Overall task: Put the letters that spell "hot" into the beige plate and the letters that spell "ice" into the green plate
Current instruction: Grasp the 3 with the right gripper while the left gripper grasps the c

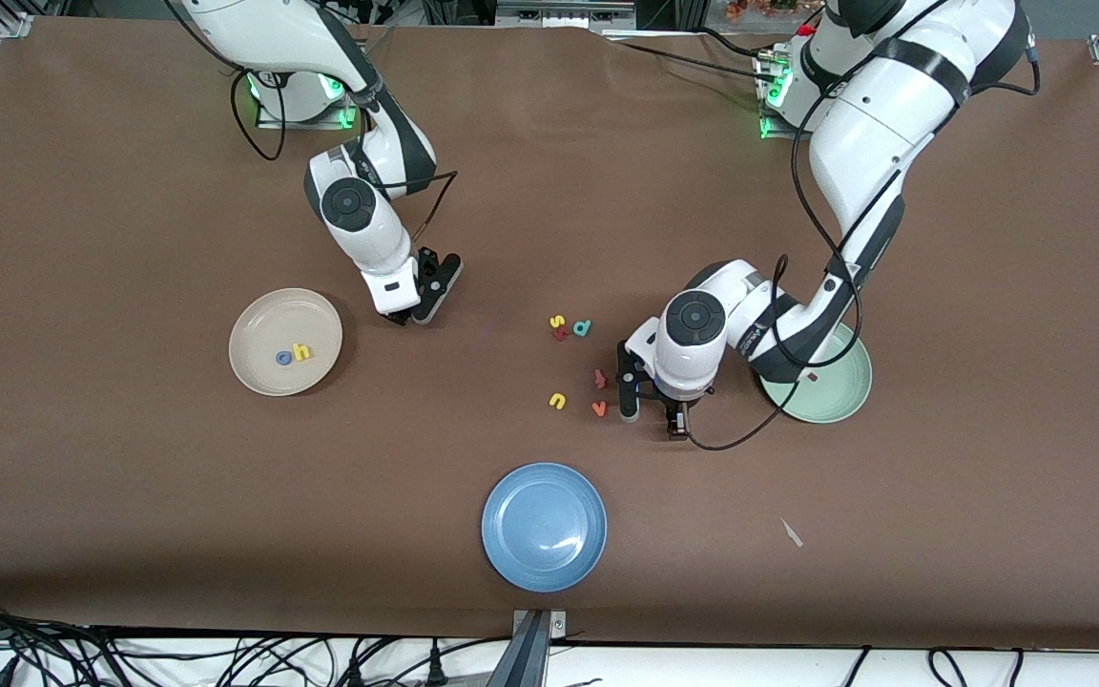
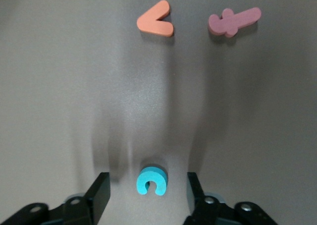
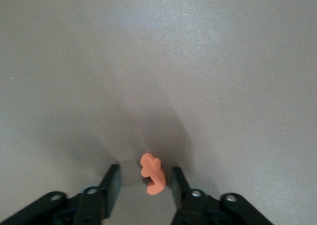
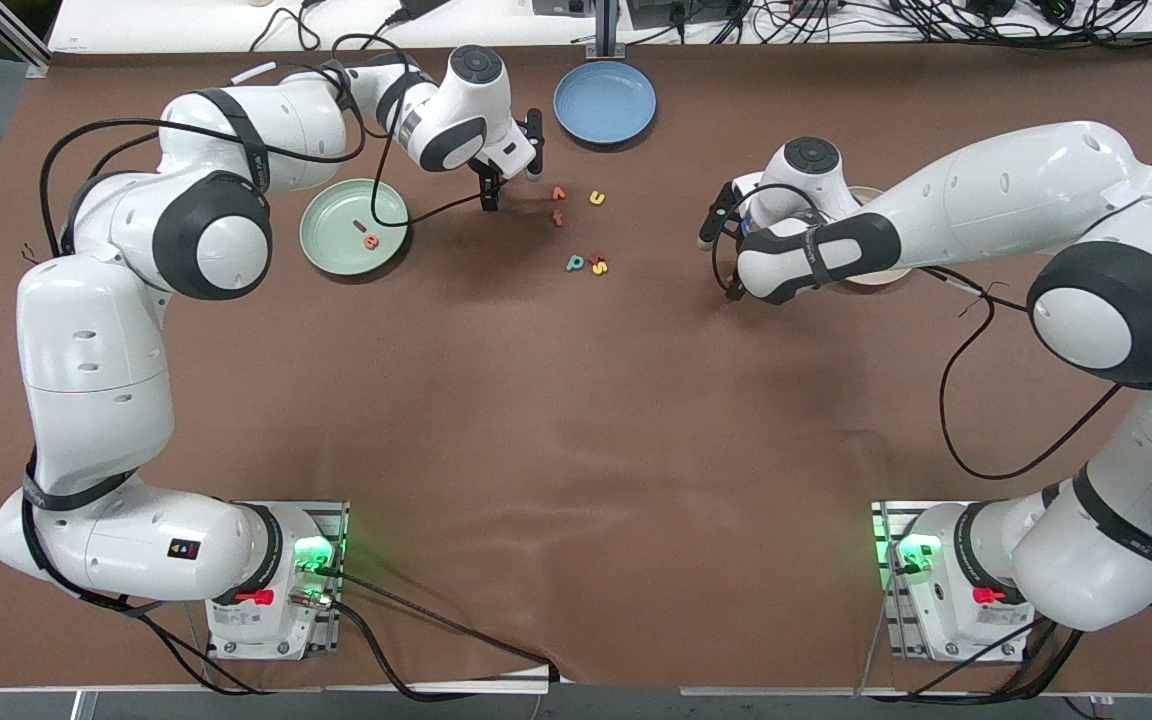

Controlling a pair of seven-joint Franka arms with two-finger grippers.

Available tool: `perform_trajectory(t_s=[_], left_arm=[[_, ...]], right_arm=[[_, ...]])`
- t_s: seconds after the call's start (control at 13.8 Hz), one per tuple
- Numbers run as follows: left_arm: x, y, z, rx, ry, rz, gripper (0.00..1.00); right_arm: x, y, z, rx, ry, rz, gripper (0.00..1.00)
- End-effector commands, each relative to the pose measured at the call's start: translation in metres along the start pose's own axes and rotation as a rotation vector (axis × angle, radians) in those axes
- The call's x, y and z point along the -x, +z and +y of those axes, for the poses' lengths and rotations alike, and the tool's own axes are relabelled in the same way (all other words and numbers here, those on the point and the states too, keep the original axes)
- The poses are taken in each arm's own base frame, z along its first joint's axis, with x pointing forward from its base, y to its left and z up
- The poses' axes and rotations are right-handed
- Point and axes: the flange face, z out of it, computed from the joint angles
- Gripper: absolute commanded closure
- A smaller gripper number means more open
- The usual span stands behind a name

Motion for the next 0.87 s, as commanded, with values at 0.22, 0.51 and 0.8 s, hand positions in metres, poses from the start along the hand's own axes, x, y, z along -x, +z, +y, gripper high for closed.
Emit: perform_trajectory(t_s=[0.22, 0.51, 0.8], left_arm=[[-0.002, 0.004, -0.004, -0.020, 0.029, -0.009, 0.76], [0.002, -0.006, -0.009, -0.026, 0.018, -0.017, 1.00], [0.041, -0.032, -0.026, 0.035, -0.068, -0.070, 1.00]], right_arm=[[-0.004, 0.007, -0.006, 0.003, -0.032, -0.002, 0.87], [-0.014, -0.012, 0.011, -0.006, -0.001, -0.012, 1.00], [0.008, -0.053, 0.080, -0.006, 0.176, -0.070, 1.00]])
